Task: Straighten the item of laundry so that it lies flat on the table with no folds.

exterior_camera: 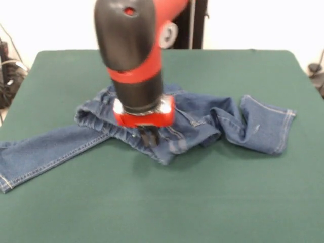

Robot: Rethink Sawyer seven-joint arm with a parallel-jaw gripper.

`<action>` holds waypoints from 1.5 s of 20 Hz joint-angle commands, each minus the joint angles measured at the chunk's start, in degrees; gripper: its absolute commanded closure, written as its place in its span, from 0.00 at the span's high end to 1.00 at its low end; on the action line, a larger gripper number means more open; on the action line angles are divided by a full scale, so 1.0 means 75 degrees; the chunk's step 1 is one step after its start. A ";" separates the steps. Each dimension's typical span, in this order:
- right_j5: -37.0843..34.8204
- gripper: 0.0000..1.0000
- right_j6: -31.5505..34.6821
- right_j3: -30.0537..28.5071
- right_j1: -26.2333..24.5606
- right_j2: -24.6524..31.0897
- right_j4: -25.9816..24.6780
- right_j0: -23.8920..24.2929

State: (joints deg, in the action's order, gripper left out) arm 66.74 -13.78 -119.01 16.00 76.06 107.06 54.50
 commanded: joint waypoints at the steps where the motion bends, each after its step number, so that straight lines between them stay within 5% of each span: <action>1: 0.1611 0.00 -0.1108 0.0474 0.1701 -0.0109 0.2013 0.0028; 15: 0.3128 0.00 -0.2267 0.1241 0.2680 0.0256 0.3103 0.0332; 23: 0.3711 0.00 -0.2269 0.1003 0.4132 0.0635 0.4037 0.0838; 30: 0.4670 0.00 -0.3749 0.2060 0.4637 0.1027 0.3887 0.1109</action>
State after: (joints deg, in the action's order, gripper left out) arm 92.45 -17.27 -110.26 44.84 80.37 133.95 63.34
